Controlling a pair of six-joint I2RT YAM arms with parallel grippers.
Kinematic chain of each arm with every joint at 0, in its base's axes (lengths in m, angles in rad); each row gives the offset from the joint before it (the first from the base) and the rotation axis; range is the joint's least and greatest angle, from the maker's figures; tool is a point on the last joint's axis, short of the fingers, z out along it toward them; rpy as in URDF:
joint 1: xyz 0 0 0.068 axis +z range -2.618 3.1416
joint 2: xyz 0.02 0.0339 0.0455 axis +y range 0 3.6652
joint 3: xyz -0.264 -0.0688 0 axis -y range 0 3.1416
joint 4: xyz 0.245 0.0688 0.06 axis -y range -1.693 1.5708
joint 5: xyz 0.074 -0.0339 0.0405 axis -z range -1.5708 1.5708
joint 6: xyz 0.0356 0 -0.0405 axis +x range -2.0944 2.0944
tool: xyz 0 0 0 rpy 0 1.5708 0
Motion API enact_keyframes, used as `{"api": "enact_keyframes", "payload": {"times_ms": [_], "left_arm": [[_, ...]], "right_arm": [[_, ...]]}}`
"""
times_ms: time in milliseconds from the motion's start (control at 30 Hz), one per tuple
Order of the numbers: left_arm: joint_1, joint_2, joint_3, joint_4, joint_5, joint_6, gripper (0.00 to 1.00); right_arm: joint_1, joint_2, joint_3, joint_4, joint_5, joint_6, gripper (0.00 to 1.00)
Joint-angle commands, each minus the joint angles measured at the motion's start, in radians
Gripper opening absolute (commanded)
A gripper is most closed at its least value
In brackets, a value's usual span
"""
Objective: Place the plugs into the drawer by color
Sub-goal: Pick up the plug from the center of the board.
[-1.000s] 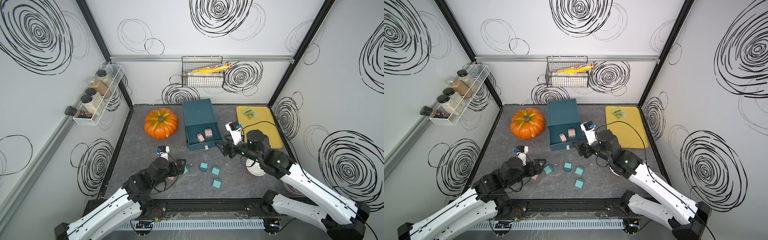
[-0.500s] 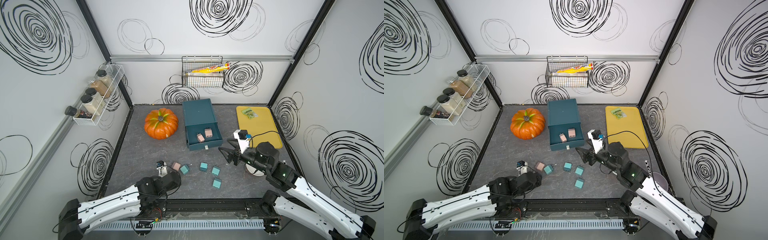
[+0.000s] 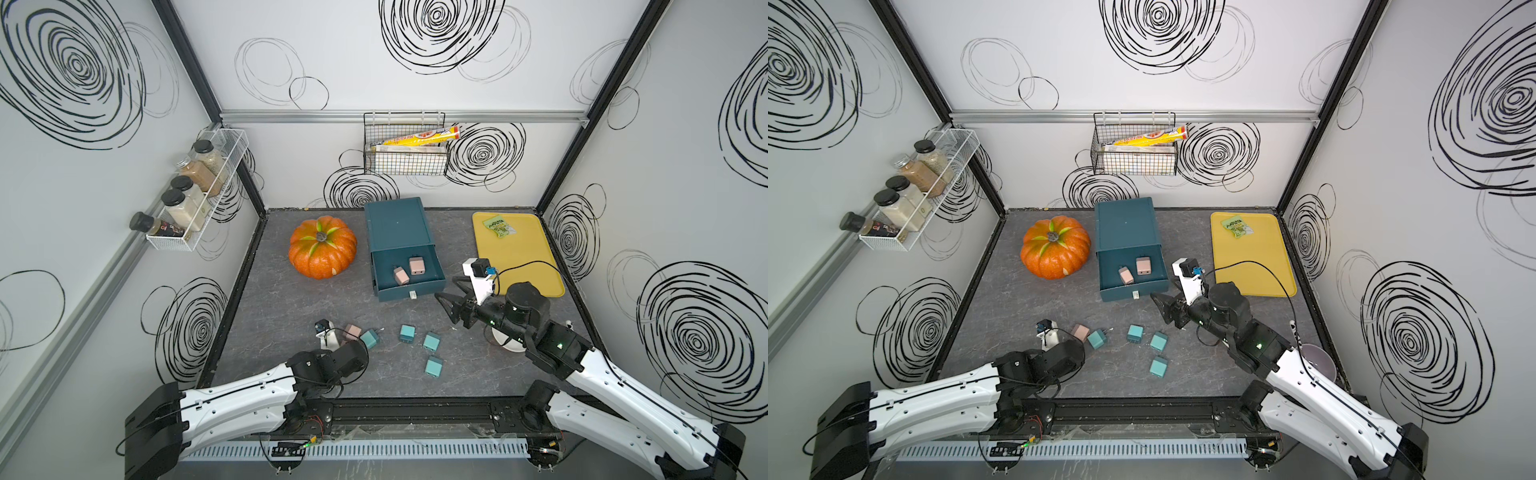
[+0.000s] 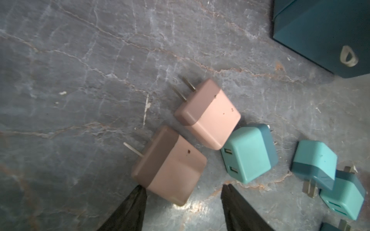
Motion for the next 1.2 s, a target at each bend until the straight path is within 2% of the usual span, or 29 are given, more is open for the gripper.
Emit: {"api": "enact_keyframes", "payload": {"times_ms": [0, 200, 300, 433, 533, 633, 800, 900, 1167], "left_arm": [[0.013, 0.055, -0.007, 0.061, -0.021, 0.022, 0.68], [0.053, 0.127, 0.006, 0.041, -0.035, 0.031, 0.7], [0.045, 0.141, 0.034, 0.001, -0.064, 0.026, 0.76], [0.11, 0.151, 0.001, 0.069, -0.015, 0.082, 0.76], [0.117, 0.146, -0.009, 0.109, 0.008, 0.098, 0.7], [0.117, 0.154, 0.006, 0.112, 0.01, 0.106, 0.7], [0.115, 0.256, 0.059, 0.056, 0.027, 0.103, 0.64], [0.083, 0.303, 0.077, -0.013, 0.011, 0.053, 0.64], [0.076, 0.314, 0.086, -0.062, 0.011, 0.039, 0.56]], "right_arm": [[0.004, -0.008, -0.015, 0.022, 0.024, -0.002, 0.73], [0.003, -0.006, -0.02, 0.025, 0.02, 0.001, 0.73], [0.004, -0.001, -0.018, 0.024, 0.02, 0.0, 0.73], [0.004, 0.001, -0.018, 0.023, 0.02, 0.0, 0.73], [0.004, -0.002, -0.019, 0.024, 0.019, 0.0, 0.73], [0.004, -0.002, -0.018, 0.023, 0.021, 0.0, 0.73], [0.004, 0.0, -0.019, 0.023, 0.022, -0.001, 0.73], [0.004, -0.002, -0.021, 0.024, 0.024, 0.001, 0.73], [0.004, -0.003, -0.021, 0.025, 0.02, 0.0, 0.73]]}}
